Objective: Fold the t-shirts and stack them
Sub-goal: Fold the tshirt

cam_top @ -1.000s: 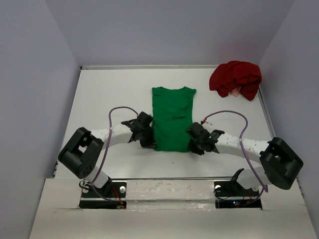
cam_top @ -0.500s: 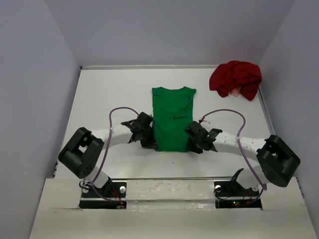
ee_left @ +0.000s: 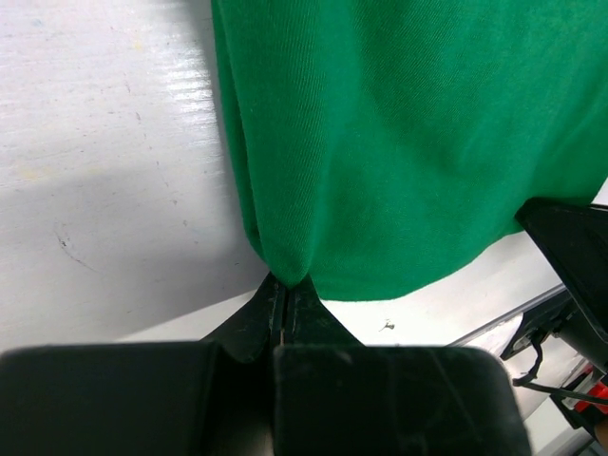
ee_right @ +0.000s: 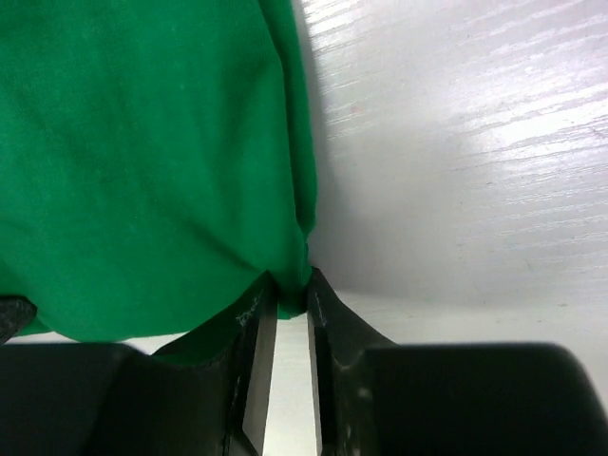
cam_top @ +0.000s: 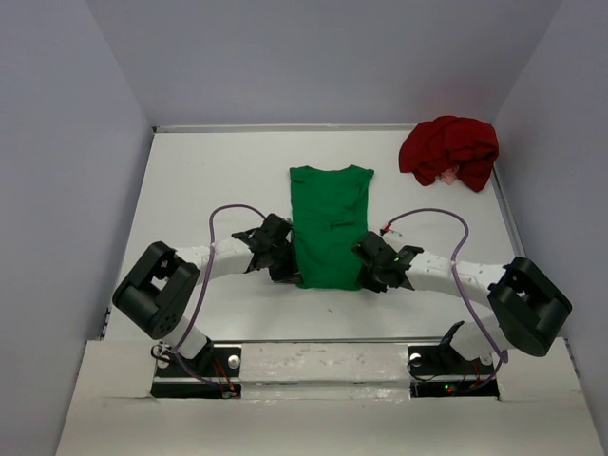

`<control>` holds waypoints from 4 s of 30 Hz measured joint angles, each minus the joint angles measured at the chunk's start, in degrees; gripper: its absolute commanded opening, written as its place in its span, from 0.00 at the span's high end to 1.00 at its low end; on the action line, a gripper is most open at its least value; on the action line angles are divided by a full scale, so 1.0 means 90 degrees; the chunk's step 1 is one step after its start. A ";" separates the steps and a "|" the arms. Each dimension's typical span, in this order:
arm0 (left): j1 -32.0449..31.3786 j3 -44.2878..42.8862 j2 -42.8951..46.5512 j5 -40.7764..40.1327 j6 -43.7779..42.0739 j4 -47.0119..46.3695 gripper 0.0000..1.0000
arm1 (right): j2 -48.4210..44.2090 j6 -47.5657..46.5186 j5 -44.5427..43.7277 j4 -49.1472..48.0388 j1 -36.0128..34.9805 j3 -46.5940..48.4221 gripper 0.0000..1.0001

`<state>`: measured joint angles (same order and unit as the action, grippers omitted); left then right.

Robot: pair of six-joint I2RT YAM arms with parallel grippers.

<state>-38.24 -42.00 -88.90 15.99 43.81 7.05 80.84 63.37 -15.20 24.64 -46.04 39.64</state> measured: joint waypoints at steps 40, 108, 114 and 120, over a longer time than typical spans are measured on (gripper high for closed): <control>-0.1671 0.0665 0.1831 -0.0882 0.1608 0.0680 1.00 | -0.1430 0.0835 -0.0894 0.2164 -0.1462 -0.0078 1.00; 0.1226 -0.6295 -0.3815 -0.1785 -0.1678 0.2701 1.00 | 0.6569 -0.6431 0.0709 0.2319 0.2732 0.9836 0.18; 0.1224 -0.6280 -0.3657 -0.2302 -0.1749 0.2671 0.30 | 0.6560 -0.6591 0.0760 0.2312 0.2735 1.0161 0.18; 0.1234 -0.6224 -0.3441 -0.2574 -0.1746 0.2640 0.05 | 0.6341 -0.6640 0.0748 0.2331 0.2735 1.0159 0.18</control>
<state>-27.14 -98.02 -119.87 -7.18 28.10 30.81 137.91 3.62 -8.47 45.63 -21.43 131.07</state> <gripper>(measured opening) 0.896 0.823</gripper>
